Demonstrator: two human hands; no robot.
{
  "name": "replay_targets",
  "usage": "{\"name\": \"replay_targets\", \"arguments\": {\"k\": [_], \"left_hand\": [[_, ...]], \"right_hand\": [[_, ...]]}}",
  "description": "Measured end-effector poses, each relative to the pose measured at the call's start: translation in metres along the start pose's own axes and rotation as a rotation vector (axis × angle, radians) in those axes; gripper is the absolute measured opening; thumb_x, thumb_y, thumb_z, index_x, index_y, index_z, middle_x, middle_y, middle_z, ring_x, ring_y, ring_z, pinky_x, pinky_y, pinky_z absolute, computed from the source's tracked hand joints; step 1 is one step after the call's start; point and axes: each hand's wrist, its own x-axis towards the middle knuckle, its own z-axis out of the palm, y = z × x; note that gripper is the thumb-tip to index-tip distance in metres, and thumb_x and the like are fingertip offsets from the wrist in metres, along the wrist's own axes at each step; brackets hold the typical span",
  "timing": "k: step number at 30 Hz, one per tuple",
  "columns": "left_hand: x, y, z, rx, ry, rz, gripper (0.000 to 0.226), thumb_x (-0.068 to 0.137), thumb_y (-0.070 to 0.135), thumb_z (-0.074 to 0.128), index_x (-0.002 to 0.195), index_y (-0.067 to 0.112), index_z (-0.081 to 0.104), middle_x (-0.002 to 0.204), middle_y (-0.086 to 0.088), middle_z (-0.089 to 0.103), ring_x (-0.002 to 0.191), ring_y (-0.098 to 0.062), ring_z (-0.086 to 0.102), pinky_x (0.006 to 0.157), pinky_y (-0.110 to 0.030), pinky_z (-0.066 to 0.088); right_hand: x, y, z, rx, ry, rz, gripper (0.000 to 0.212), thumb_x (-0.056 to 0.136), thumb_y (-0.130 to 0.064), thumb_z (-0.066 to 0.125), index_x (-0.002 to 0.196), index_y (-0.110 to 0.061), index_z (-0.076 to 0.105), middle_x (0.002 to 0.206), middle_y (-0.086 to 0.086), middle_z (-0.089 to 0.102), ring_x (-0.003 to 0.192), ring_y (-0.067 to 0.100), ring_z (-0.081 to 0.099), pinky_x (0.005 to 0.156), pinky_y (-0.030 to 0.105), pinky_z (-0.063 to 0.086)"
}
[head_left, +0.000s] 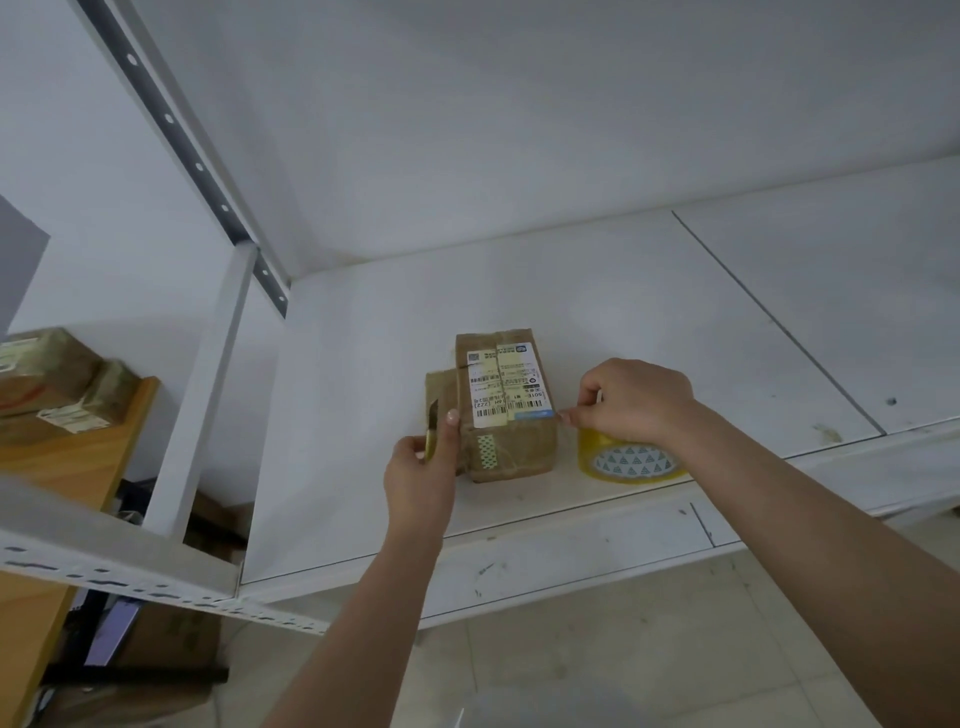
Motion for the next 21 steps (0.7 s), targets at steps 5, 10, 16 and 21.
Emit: {"name": "replay_targets", "arguments": {"k": [5, 10, 16, 21], "left_hand": [[-0.004, -0.023, -0.003, 0.11, -0.001, -0.083, 0.032, 0.087, 0.042, 0.066, 0.095, 0.014, 0.055, 0.092, -0.007, 0.061, 0.074, -0.014, 0.054, 0.059, -0.029, 0.041], [0.005, 0.01, -0.03, -0.012, 0.065, -0.013, 0.036, 0.086, 0.045, 0.067, 0.099, 0.014, 0.054, 0.089, -0.006, 0.058, 0.074, -0.02, 0.05, 0.072, -0.037, 0.045], [0.001, 0.095, -0.01, 0.058, -0.419, 0.331, 0.031, 0.104, 0.027, 0.04, 0.082, 0.014, 0.057, 0.057, 0.003, 0.055, 0.045, -0.007, 0.044, 0.046, -0.02, 0.037], [0.004, 0.107, 0.034, 0.273, -0.809, 0.256, 0.045, 0.104, 0.039, 0.039, 0.075, 0.011, 0.059, 0.052, -0.001, 0.061, 0.037, -0.009, 0.048, 0.037, -0.015, 0.035]], "right_hand": [[-0.004, 0.001, 0.0, 0.013, -0.005, 0.006, 0.038, 0.078, -0.071, 0.059, 0.07, -0.034, 0.059, 0.073, -0.017, 0.058, 0.067, -0.001, 0.05, 0.054, 0.023, 0.03], [-0.006, 0.002, 0.0, 0.032, 0.018, 0.017, 0.038, 0.078, -0.071, 0.059, 0.07, -0.034, 0.059, 0.073, -0.019, 0.057, 0.066, -0.002, 0.049, 0.053, 0.023, 0.029], [-0.006, 0.0, -0.001, 0.025, 0.0, 0.02, 0.038, 0.078, -0.071, 0.058, 0.071, -0.034, 0.059, 0.075, -0.019, 0.056, 0.067, -0.003, 0.048, 0.054, 0.023, 0.029], [-0.008, 0.005, -0.005, 0.063, -0.055, 0.015, 0.036, 0.078, -0.071, 0.058, 0.076, -0.035, 0.061, 0.079, -0.019, 0.055, 0.074, -0.001, 0.051, 0.059, 0.025, 0.034]]}}
